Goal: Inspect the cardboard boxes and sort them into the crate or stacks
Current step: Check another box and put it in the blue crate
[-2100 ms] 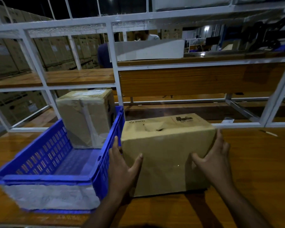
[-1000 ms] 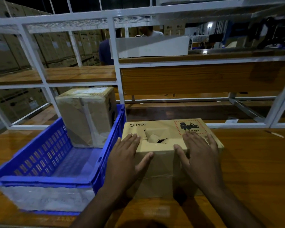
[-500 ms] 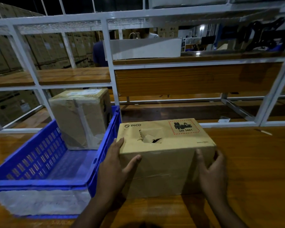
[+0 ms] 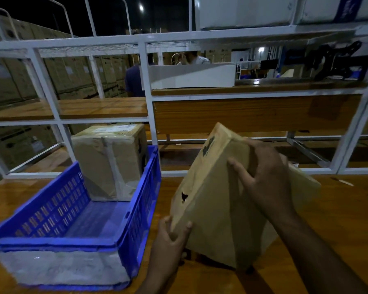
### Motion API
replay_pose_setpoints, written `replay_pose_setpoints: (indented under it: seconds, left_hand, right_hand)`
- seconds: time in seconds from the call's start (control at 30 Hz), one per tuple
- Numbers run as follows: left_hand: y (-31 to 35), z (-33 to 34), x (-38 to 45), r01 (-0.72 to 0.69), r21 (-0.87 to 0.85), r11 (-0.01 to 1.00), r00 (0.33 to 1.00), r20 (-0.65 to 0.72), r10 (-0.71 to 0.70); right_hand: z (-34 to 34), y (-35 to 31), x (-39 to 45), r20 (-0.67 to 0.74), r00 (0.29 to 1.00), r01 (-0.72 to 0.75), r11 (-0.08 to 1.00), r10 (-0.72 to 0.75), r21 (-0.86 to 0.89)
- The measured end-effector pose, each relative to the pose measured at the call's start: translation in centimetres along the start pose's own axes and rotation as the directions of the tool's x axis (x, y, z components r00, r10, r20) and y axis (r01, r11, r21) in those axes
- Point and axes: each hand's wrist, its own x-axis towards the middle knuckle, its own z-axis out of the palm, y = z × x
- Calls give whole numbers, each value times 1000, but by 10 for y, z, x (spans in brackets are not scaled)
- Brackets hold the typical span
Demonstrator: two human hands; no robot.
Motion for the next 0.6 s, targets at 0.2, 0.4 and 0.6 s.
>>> replay_pose_setpoints:
  seconds: [0.2,0.4,0.6]
  left_hand:
    - [-10,-9,8,-120,172,978,991,81,107]
    - [47,-24,6,-499,221,838,854,-35,519]
    - [84,-37,24,-771,557,308,468,168,867]
  right_hand:
    - [31,-36,-16,163,960,246,962,-225,-117]
    - [59,-59,-40,296,916,323,936,-271,-143]
    - [38,-34,-31,238,950,248,953,-204,-173]
